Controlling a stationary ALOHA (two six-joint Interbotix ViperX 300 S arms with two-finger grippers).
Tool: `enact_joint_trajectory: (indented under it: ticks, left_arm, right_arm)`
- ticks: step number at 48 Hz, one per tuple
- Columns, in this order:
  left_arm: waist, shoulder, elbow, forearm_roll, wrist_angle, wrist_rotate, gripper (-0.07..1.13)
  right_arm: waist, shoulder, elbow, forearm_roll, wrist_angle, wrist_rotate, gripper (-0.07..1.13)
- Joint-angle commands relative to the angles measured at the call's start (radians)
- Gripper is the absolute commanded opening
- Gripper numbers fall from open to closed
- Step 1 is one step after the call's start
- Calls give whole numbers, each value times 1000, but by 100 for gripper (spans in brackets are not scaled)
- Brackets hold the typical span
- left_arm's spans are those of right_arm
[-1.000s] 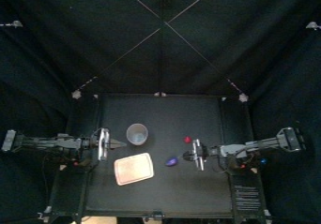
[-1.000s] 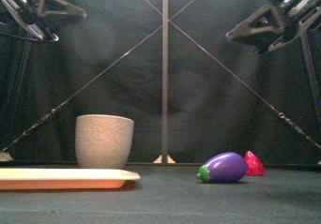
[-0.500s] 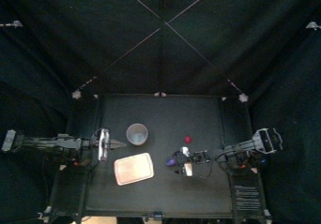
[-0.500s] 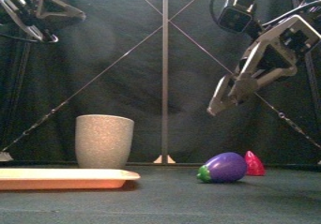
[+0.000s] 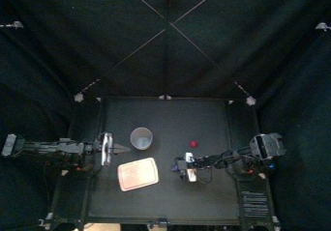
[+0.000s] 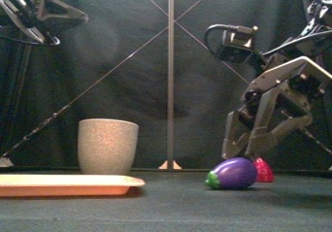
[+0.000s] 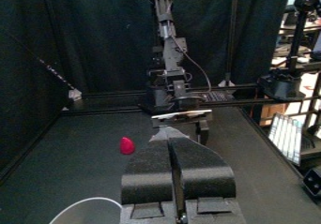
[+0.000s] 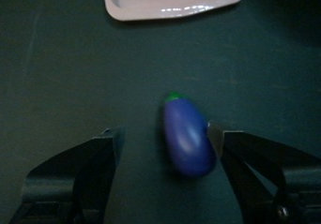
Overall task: Pick the eggplant then place it in the grey bowl
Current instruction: Pick the eggplant
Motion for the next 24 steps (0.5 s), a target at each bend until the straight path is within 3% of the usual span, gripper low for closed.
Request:
enact_joint_trajectory:
  ticks: [1,17,24]
  left_arm:
    - [5,3,-12,3,-5,2,-3]
    - [6,3,-11,3,-5,2,-3]
    - [8,3,-9,3,-5,2,-3]
  right_arm:
    - [-17,8,-26,5,-5,-5,102]
    - [-14,43,-28,14,15,-2,98]
    - [-14,44,-31,26,29,-2,83]
